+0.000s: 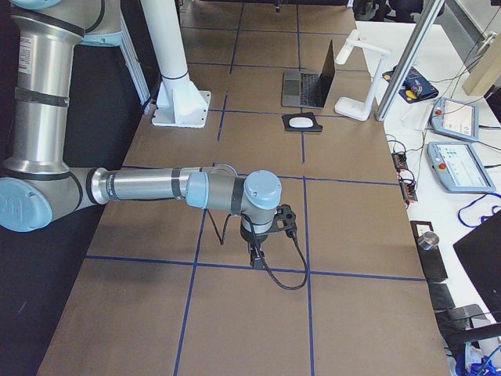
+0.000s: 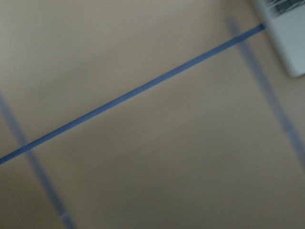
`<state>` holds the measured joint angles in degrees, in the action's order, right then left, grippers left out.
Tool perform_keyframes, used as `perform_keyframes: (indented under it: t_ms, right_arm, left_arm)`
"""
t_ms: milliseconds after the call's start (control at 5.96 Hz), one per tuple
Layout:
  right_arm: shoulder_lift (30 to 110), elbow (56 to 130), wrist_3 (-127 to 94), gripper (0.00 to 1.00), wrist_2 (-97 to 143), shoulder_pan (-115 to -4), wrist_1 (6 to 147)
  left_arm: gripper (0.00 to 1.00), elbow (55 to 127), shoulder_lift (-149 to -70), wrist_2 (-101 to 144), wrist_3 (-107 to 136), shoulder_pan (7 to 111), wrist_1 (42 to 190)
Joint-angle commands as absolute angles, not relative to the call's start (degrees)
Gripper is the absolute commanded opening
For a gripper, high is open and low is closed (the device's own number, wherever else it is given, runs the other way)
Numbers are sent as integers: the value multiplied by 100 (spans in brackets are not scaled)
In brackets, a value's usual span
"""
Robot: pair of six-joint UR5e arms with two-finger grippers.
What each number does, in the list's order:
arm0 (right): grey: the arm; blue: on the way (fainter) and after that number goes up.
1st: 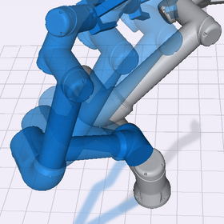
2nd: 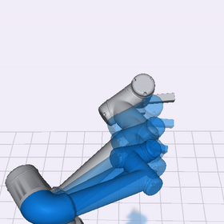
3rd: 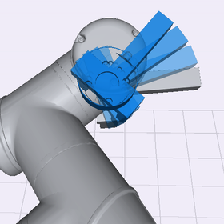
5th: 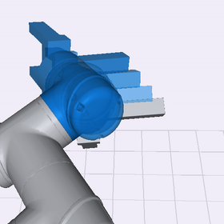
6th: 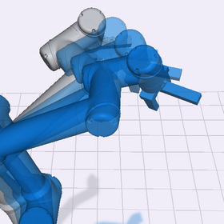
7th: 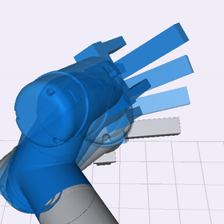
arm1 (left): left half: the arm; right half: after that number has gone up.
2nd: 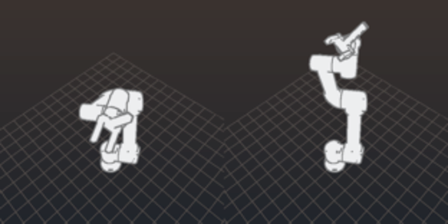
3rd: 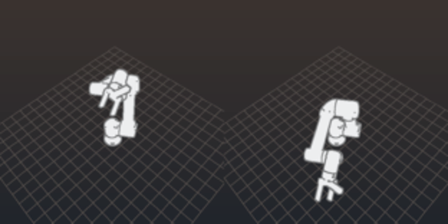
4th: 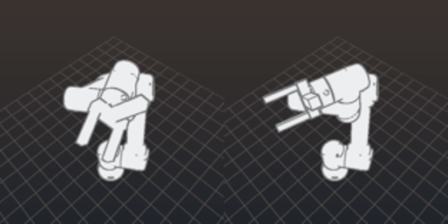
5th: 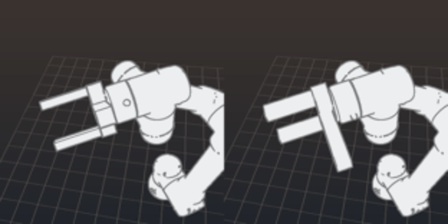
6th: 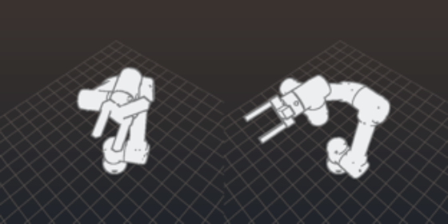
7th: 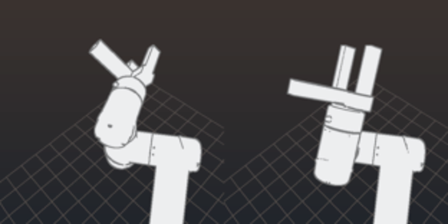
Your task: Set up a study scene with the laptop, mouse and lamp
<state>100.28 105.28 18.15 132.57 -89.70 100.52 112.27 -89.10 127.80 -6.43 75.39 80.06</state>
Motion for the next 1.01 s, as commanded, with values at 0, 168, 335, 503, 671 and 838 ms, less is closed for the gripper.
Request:
perform_keyframes:
  t_ms: [0,168,335,503,671,838]
  right_arm:
    - [10020,10512,1819,100,13263,-8965,10046]
    - [10020,10503,1819,100,13297,-8965,10046]
    - [10020,10503,1819,100,13324,-8965,10055]
    - [10020,10468,1819,100,13350,-8965,10055]
    - [10011,10416,1819,100,13351,-8956,10029]
    - [10019,10415,1819,100,13359,-8956,9985]
  left_arm:
    - [100,10795,-8282,13042,-1108,8548,8015]
    - [100,10445,-8105,13034,-1134,8647,8050]
    - [100,10346,-8095,13095,-995,8666,8042]
    - [100,10362,-8095,13043,-950,8683,8007]
    - [100,10362,-8112,13026,-967,8675,8042]
    - [100,10388,-8069,13034,-975,8675,8042]
